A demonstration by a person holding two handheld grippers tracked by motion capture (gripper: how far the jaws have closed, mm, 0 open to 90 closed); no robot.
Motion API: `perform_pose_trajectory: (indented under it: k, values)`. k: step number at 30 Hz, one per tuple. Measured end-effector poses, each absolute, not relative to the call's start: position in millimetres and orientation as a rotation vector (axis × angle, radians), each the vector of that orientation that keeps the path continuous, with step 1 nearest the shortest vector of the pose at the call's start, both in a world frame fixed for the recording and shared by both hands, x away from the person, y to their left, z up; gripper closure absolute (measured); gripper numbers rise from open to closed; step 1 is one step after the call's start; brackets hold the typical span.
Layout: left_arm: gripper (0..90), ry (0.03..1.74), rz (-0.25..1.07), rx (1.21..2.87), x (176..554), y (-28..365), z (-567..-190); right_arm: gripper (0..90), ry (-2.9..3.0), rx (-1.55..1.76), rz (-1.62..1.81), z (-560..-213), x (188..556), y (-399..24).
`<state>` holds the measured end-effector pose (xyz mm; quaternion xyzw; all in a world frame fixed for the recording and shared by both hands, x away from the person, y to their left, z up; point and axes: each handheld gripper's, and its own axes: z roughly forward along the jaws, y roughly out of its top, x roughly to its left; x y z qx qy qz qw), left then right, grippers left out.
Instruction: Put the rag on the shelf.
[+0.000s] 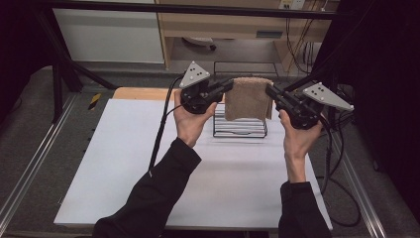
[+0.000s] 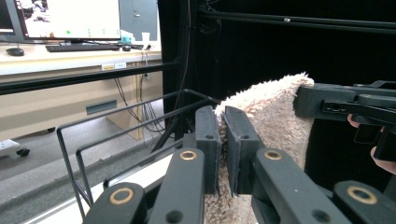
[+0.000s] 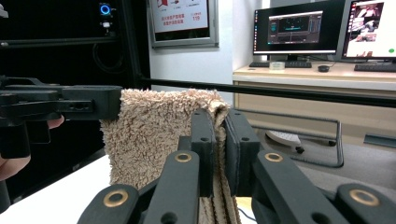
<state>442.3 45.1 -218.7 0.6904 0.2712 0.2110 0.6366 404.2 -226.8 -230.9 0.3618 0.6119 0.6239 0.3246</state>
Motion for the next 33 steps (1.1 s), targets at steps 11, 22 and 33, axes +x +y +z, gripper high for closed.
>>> perform_pose_trajectory:
  k: [11,22,33]
  values:
    - [84.4,0.615,0.506,1.559,453.4,44.5,-204.3,83.2,1.586,0.938,1.625,-215.4,414.5,-224.4]
    - [84.4,0.619,0.512,1.549,466.4,44.6,-188.7,83.2,1.569,0.937,1.627,-202.4,428.1,-223.0]
    - [84.4,0.620,0.531,1.508,476.3,49.4,-178.2,83.2,1.553,0.912,1.633,-189.1,440.2,-217.4]
